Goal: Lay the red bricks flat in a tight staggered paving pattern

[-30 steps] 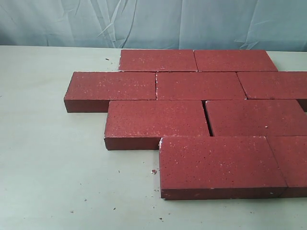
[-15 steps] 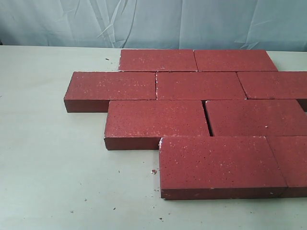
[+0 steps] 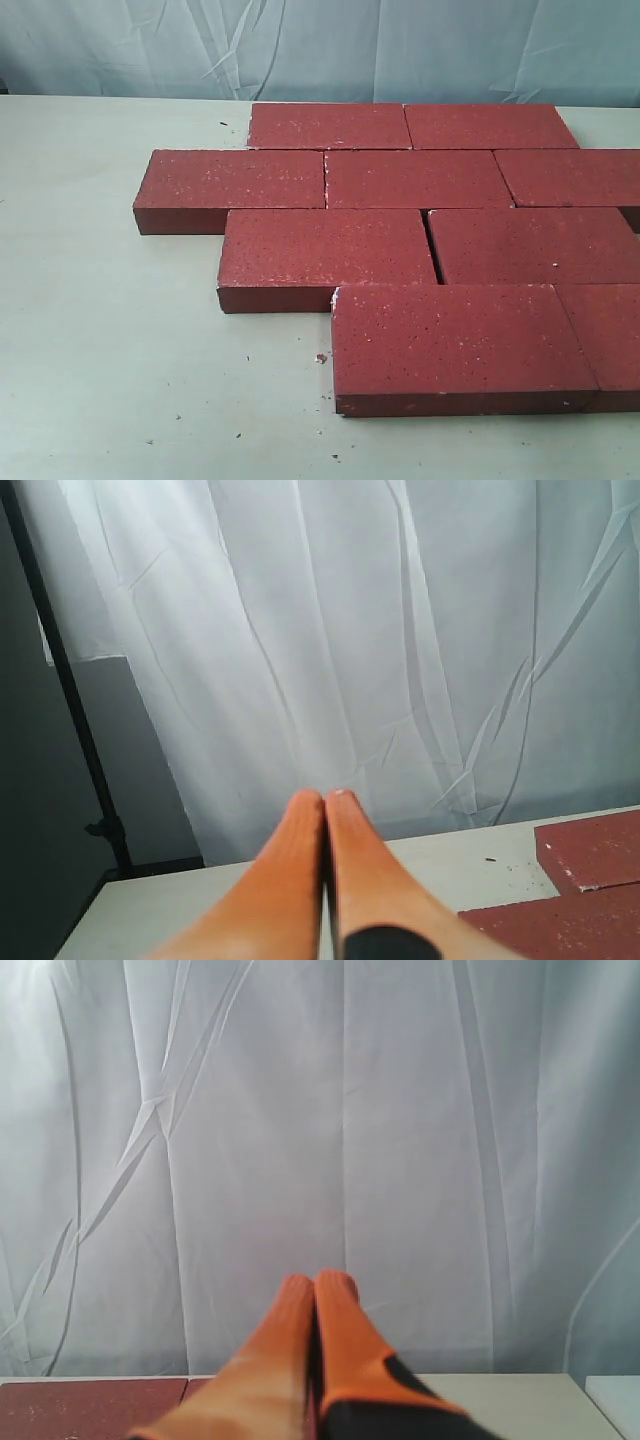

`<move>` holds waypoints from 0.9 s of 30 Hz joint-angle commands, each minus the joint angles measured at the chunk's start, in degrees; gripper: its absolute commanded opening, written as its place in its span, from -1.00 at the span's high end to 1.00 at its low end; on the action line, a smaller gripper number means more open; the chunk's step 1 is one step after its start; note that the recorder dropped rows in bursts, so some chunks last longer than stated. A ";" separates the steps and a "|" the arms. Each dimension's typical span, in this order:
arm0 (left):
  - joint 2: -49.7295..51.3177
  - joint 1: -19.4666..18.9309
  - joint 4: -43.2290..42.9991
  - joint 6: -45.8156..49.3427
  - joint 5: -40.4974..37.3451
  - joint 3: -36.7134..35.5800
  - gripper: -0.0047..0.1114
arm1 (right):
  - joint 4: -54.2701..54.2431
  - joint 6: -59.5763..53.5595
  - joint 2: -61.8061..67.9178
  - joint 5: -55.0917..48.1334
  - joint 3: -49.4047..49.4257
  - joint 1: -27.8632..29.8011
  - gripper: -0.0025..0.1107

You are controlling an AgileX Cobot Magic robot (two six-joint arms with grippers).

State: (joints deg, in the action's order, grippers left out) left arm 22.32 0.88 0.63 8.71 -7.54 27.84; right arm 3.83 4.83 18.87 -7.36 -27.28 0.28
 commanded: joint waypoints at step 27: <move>-21.61 -1.97 -4.10 -8.31 1.06 -21.41 0.92 | -0.63 -0.11 -0.20 0.30 0.26 0.30 0.97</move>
State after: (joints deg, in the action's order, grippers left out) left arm 2.32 -1.06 -2.94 1.28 -6.78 7.97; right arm 3.28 4.83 18.87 -7.36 -27.28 0.28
